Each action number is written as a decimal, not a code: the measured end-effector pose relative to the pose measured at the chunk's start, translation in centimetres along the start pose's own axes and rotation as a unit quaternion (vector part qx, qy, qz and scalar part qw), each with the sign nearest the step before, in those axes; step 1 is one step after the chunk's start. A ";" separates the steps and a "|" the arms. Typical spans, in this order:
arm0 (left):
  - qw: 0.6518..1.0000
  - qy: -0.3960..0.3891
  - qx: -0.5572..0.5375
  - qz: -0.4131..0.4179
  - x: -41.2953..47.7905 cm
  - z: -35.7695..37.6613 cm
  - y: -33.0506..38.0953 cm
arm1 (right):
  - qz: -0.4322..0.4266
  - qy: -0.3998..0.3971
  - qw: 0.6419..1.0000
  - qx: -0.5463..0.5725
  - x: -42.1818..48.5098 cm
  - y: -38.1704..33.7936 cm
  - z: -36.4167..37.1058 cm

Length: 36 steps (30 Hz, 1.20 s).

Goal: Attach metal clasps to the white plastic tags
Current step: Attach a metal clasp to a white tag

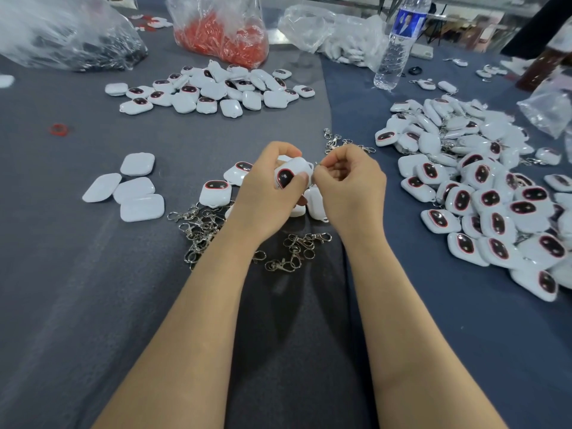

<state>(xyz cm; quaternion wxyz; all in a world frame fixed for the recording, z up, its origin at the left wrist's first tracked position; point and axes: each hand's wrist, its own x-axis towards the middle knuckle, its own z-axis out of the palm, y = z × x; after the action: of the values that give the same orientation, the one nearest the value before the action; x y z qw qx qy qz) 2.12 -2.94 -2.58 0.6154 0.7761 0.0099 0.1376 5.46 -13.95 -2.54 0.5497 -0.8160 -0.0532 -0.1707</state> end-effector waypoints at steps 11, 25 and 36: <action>0.998 0.017 0.053 -0.004 0.2 0.1 -0.6 | -0.032 -0.036 0.998 -0.036 -0.4 0.3 0.7; 0.994 0.050 0.090 0.037 0.3 -0.1 -0.7 | -0.088 -0.066 0.991 -0.069 -0.6 0.2 0.7; 0.788 -0.086 -0.545 -0.273 0.9 -1.5 0.8 | -0.069 -0.038 0.994 0.081 -0.8 -1.1 1.0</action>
<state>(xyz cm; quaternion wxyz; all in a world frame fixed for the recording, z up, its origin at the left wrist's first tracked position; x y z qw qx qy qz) 2.53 -1.54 -1.28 0.9462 0.2860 0.0912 -0.1210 4.59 -12.46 -2.19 0.5981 -0.7694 -0.1439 -0.1719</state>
